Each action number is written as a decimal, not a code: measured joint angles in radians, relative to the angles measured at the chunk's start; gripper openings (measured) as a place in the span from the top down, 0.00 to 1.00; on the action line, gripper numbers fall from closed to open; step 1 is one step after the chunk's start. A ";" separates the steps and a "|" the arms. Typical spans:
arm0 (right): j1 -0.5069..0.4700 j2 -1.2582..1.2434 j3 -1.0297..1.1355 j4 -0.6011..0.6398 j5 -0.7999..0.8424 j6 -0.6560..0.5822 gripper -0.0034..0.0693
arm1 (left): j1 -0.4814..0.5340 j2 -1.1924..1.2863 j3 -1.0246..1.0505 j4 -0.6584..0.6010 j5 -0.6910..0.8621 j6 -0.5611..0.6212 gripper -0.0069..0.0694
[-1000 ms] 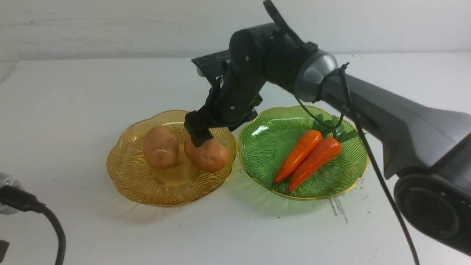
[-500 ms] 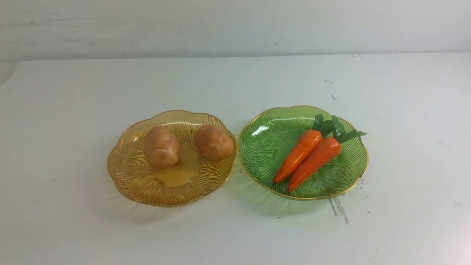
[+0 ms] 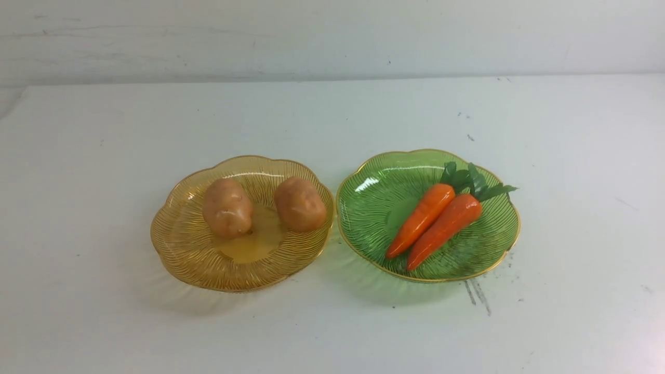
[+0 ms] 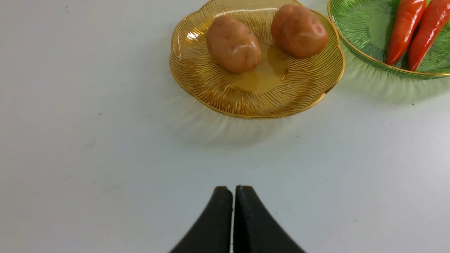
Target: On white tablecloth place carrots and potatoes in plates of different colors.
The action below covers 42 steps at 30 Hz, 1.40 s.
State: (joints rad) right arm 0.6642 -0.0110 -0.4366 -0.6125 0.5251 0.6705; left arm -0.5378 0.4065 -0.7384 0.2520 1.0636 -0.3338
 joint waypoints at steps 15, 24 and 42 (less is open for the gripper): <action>0.000 0.000 0.000 0.000 0.000 -0.001 0.97 | 0.002 -0.005 0.026 0.002 -0.038 0.000 0.91; 0.000 0.000 0.001 0.000 0.001 -0.002 0.97 | 0.191 -0.155 0.351 -0.057 -0.517 0.056 0.91; 0.000 0.000 0.001 0.000 0.005 -0.003 0.97 | 0.510 -0.417 0.765 -0.239 -0.703 0.334 0.91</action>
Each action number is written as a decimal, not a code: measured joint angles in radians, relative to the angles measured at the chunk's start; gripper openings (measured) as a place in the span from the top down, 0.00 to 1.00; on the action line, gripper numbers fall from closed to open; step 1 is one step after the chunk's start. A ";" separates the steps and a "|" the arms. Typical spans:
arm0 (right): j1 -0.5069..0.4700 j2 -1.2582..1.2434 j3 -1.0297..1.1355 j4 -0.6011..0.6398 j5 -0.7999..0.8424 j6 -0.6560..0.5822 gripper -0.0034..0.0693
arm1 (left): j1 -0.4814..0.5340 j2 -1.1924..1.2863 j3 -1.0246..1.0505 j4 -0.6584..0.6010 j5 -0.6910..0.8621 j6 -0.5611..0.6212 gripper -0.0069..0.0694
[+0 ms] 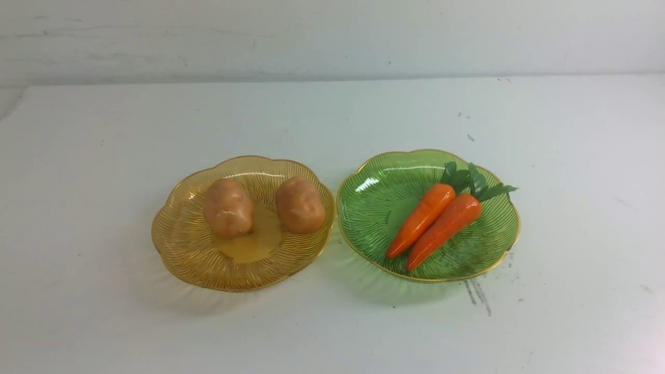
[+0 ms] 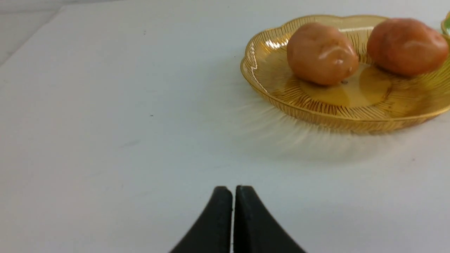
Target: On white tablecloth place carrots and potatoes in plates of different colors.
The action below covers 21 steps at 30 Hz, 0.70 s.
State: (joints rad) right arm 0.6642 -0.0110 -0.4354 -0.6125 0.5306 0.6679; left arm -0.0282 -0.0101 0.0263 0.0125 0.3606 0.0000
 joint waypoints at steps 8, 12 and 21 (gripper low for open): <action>0.000 0.000 0.000 0.000 0.002 0.000 0.97 | 0.000 -0.002 0.001 -0.007 0.021 0.064 0.91; 0.000 0.000 0.000 0.000 0.002 0.000 0.97 | 0.000 -0.002 0.001 -0.013 0.021 0.065 0.91; 0.000 0.000 0.000 0.000 0.002 0.000 0.97 | 0.000 -0.002 0.001 -0.013 0.021 0.067 0.91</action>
